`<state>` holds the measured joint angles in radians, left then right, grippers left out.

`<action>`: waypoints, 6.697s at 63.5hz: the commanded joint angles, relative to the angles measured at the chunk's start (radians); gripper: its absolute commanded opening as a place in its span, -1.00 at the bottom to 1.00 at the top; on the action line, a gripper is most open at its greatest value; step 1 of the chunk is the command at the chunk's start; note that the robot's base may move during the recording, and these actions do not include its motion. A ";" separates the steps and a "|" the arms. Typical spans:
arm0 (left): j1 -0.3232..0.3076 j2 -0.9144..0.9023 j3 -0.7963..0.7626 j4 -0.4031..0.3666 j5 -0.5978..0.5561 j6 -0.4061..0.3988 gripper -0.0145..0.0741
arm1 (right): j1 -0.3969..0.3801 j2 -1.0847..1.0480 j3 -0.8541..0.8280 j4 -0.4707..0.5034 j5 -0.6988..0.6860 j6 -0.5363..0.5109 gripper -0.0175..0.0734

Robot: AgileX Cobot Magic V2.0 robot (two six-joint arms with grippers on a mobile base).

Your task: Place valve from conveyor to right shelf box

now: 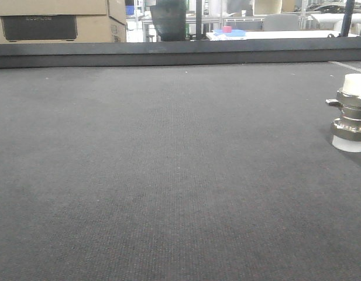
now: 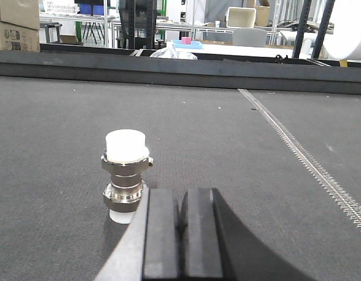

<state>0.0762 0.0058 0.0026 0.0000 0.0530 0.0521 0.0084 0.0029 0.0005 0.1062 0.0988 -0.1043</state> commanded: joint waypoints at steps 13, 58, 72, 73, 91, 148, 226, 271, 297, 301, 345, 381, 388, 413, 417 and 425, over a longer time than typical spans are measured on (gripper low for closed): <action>0.000 -0.006 -0.003 0.000 -0.018 -0.006 -0.92 | 0.003 -0.003 -0.001 -0.001 -0.019 0.001 -0.96; 0.000 -0.006 -0.003 0.000 -0.294 -0.006 -0.92 | 0.002 -0.003 -0.001 -0.001 -0.168 0.001 -0.96; 0.000 -0.006 -0.233 0.000 -0.080 -0.006 -0.92 | 0.002 -0.003 -0.201 -0.001 -0.099 0.001 -0.96; 0.000 0.000 -0.256 0.000 -0.053 -0.006 -0.92 | 0.002 -0.003 -0.225 -0.001 -0.082 0.001 -0.95; 0.000 0.288 -0.669 0.006 0.364 -0.006 -0.43 | 0.002 0.217 -0.591 -0.001 0.030 0.001 0.04; -0.044 0.809 -1.052 -0.025 0.855 -0.012 0.59 | 0.147 1.149 -1.246 -0.001 0.865 0.001 0.64; -0.044 0.889 -1.052 -0.025 0.927 -0.012 0.59 | 0.141 1.747 -1.327 -0.045 0.858 0.016 0.64; -0.039 0.895 -1.052 -0.011 0.958 -0.012 0.59 | 0.141 1.689 -1.327 -0.039 0.875 0.018 -0.95; -0.010 1.251 -1.238 0.135 1.113 -0.007 0.59 | 0.141 1.480 -1.326 -0.039 0.859 0.018 -0.95; 0.014 1.317 -1.280 0.128 1.145 -0.005 0.59 | 0.141 1.472 -1.326 -0.039 0.861 0.018 -0.95; 0.120 1.660 -1.342 -0.071 1.006 0.183 0.59 | 0.141 1.468 -1.326 -0.039 0.838 0.018 -0.95; 0.120 1.744 -1.340 -0.046 1.005 0.183 0.57 | 0.141 1.468 -1.326 -0.039 0.828 0.018 -0.95; 0.120 1.744 -1.340 -0.041 0.993 0.183 0.43 | 0.141 1.468 -1.326 -0.039 0.828 0.018 -0.95; 0.120 1.744 -1.340 -0.041 0.979 0.181 -0.92 | 0.141 1.468 -1.326 -0.039 0.828 0.018 -0.95; 0.120 1.744 -1.346 -0.059 0.987 0.179 -0.92 | 0.141 1.468 -1.326 -0.039 0.828 0.018 -0.95; 0.120 1.709 -1.366 -0.139 1.021 0.179 -0.92 | 0.141 1.466 -1.326 -0.039 0.834 0.018 -0.95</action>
<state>0.1918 1.7517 -1.3377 -0.0716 1.0495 0.2347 0.1532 1.4905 -1.3176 0.0751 0.9690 -0.0872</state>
